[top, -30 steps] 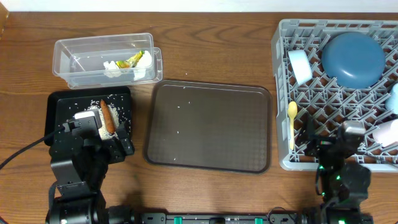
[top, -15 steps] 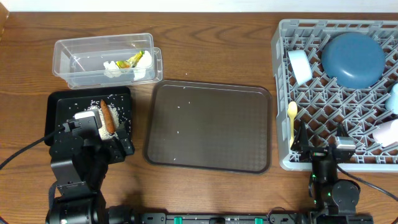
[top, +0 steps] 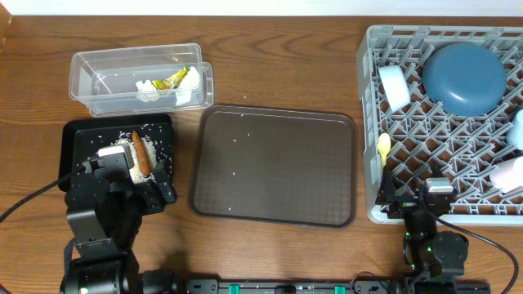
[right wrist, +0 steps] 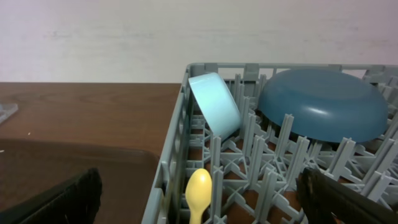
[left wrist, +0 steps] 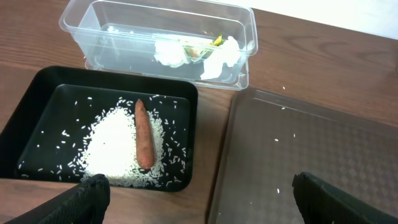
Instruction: Sort waste into correct bins and load items into the dishwasher rack
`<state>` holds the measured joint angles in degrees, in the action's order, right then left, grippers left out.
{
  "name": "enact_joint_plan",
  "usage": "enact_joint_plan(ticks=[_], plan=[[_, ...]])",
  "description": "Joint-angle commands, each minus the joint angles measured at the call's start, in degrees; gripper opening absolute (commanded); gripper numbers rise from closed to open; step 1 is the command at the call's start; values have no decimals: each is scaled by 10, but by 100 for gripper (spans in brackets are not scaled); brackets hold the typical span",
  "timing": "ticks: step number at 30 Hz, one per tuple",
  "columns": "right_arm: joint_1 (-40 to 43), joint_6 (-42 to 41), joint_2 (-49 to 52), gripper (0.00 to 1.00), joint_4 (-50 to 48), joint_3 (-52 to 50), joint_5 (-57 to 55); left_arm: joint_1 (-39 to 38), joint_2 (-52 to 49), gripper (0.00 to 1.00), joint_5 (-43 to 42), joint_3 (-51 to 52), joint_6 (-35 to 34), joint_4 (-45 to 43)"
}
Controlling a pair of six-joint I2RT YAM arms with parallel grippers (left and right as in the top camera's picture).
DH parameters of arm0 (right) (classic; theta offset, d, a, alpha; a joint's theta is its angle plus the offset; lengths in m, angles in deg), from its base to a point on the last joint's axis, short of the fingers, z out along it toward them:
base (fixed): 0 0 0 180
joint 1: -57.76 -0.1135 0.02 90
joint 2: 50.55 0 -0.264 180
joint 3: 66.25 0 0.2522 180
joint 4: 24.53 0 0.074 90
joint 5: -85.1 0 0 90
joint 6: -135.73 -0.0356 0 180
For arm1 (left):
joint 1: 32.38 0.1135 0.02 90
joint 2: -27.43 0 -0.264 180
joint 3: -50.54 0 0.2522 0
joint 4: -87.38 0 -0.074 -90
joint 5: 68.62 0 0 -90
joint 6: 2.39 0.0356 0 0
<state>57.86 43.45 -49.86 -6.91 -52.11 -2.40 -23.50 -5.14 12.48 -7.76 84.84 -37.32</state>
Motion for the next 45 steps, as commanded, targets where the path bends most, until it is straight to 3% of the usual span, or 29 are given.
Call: enact_joint_plan(ticks=[1, 38, 45], plan=[[-9, 11, -4, 99, 2, -1, 9, 1, 0, 96, -6, 1, 6, -2], [-9, 11, -4, 99, 2, -1, 9, -2, 8, 96, -5, 3, 6, 17], [-9, 11, -4, 99, 2, -1, 9, -6, 64, 96, -5, 80, 6, 4]])
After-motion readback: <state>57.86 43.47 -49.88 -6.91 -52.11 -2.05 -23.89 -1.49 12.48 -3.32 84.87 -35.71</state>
